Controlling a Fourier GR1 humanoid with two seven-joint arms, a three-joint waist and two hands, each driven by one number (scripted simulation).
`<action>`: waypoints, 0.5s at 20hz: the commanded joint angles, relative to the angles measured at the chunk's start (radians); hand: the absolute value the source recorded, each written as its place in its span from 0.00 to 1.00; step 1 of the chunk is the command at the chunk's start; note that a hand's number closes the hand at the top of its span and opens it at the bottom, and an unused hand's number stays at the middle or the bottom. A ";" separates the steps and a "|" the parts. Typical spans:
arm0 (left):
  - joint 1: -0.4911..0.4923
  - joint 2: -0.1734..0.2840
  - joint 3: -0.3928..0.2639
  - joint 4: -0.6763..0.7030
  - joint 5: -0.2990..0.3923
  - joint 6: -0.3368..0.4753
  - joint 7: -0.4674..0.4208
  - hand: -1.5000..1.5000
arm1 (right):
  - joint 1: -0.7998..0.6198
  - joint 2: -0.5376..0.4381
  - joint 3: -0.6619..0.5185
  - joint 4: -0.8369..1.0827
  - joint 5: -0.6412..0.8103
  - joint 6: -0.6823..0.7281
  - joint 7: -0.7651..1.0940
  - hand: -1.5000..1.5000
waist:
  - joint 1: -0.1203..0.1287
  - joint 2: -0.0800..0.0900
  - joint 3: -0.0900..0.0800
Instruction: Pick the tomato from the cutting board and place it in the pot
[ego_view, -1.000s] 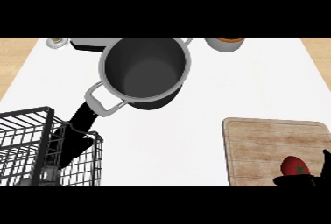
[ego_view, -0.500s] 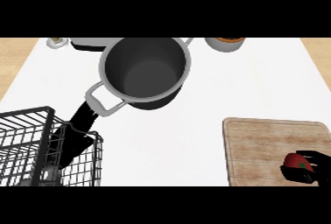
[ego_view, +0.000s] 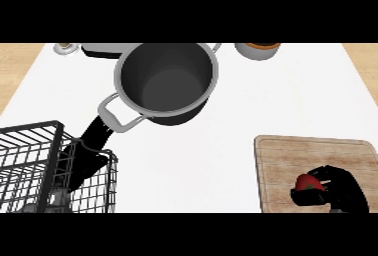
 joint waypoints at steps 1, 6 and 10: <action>-0.030 -0.043 -0.086 -0.022 0.013 -0.077 -0.007 0.50 | -0.055 0.148 0.264 -0.014 0.163 0.003 0.085 1.00 | 0.018 0.001 0.007; -0.088 -0.062 -0.073 -0.021 0.019 -0.051 0.034 0.50 | -0.101 0.201 0.590 0.038 0.275 -0.064 0.228 1.00 | 0.016 -0.004 0.008; -0.034 -0.056 -0.066 -0.004 0.020 -0.078 -0.003 0.50 | -0.135 0.202 0.755 0.022 0.333 -0.102 0.388 1.00 | 0.007 -0.007 0.008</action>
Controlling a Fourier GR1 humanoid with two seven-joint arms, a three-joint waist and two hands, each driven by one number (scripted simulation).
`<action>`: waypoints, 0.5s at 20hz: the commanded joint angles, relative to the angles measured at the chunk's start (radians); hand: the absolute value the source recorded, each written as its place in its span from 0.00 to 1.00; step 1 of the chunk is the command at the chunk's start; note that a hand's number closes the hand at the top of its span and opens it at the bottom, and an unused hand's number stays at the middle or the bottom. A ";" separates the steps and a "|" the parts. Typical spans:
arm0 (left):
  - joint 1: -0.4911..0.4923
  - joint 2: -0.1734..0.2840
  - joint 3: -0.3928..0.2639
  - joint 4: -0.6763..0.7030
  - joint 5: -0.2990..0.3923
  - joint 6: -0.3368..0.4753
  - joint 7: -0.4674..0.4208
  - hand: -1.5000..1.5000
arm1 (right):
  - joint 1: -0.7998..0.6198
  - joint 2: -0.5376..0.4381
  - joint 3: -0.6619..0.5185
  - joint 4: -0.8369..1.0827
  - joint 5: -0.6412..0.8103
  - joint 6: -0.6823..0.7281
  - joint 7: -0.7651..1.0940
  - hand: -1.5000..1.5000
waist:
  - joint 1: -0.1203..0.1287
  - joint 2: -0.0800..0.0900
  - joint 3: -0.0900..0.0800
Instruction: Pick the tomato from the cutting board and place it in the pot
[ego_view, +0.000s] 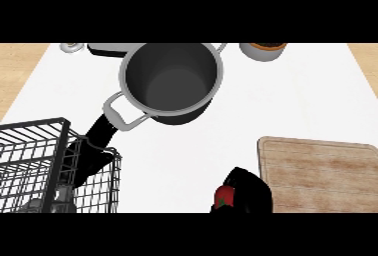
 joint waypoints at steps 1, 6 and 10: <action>-0.005 -0.054 -0.078 -0.055 0.006 -0.035 0.005 0.50 | -0.057 0.027 0.173 0.039 0.081 -0.100 0.287 1.00 | -0.013 -0.005 0.006; -0.003 -0.055 -0.053 -0.036 0.008 -0.024 0.001 0.50 | -0.101 0.028 0.154 -0.020 0.274 -0.031 0.353 1.00 | -0.048 -0.015 0.002; 0.023 -0.035 -0.023 -0.031 0.013 -0.035 -0.018 0.50 | -0.098 0.028 0.170 -0.166 0.418 0.004 0.354 1.00 | -0.066 -0.019 0.003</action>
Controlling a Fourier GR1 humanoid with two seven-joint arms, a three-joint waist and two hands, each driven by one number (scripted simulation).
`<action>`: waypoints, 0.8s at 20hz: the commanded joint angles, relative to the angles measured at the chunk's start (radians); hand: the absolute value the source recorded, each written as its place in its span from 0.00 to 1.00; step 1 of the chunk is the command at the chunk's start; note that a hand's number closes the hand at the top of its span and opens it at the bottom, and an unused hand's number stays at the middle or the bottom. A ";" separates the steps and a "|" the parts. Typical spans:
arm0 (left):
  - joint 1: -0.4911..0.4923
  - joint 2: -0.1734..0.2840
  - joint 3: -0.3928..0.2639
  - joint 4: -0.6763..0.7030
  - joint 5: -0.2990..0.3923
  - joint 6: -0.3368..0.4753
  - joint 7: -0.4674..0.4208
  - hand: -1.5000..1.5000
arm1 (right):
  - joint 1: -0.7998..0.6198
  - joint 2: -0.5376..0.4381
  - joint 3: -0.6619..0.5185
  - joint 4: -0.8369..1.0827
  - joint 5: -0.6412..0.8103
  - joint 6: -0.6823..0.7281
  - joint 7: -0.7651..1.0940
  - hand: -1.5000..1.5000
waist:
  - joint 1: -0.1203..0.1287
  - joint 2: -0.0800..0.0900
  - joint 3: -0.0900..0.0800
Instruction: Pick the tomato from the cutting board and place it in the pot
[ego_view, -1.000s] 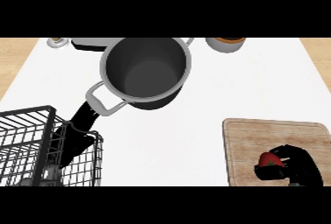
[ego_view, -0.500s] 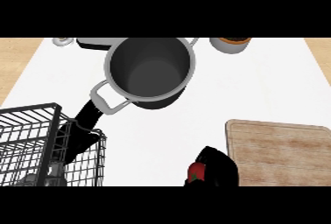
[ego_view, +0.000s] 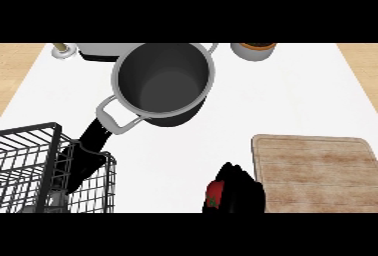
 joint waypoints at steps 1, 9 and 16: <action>-0.023 -0.042 -0.053 -0.039 0.013 -0.026 0.008 0.50 | -0.034 0.018 0.059 -0.089 0.145 0.017 0.254 1.00 | -0.022 -0.007 0.002; -0.028 -0.068 -0.072 -0.024 0.005 -0.042 -0.008 0.50 | -0.246 0.018 0.070 -0.268 0.235 0.196 0.255 1.00 | 0.003 0.004 0.001; -0.040 -0.064 -0.082 -0.042 0.002 -0.053 0.027 0.50 | -0.422 0.018 -0.032 -0.287 0.152 0.196 0.254 1.00 | 0.035 0.006 0.002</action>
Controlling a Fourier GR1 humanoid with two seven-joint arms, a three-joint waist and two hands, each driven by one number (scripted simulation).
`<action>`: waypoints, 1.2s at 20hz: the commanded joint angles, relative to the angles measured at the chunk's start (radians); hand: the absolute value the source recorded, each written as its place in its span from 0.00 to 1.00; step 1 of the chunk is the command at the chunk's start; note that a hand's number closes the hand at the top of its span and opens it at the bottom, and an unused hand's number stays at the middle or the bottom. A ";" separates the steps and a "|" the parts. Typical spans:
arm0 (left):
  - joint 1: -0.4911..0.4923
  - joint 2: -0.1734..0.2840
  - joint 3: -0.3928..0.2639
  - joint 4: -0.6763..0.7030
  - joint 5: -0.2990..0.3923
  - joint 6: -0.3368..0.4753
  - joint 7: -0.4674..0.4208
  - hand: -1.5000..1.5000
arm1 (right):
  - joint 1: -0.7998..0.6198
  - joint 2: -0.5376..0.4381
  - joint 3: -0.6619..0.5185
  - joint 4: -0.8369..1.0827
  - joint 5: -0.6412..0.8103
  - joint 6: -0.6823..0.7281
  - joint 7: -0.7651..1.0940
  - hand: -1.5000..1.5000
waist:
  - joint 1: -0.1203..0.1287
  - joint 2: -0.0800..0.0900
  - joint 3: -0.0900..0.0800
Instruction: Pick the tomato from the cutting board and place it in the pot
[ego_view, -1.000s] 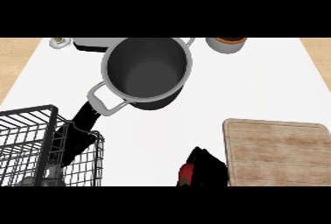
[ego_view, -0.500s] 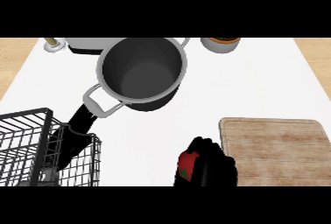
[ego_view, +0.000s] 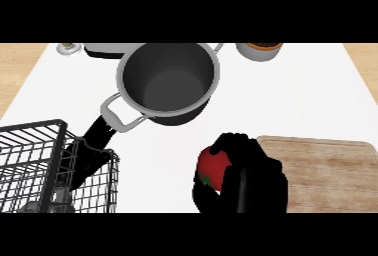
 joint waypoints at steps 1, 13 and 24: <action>-0.035 -0.061 -0.087 -0.023 -0.011 -0.022 0.008 0.50 | -0.138 0.017 -0.068 0.010 -0.054 0.059 0.243 1.00 | 0.006 0.004 0.003; -0.069 -0.080 -0.100 -0.020 -0.020 -0.042 0.017 0.50 | -0.524 0.018 -0.368 0.374 -0.300 0.000 0.177 1.00 | 0.053 0.015 0.005; -0.065 -0.068 -0.082 -0.046 -0.002 -0.081 0.023 0.50 | -0.753 0.018 -0.532 0.901 -0.423 -0.210 -0.041 1.00 | 0.079 0.025 0.006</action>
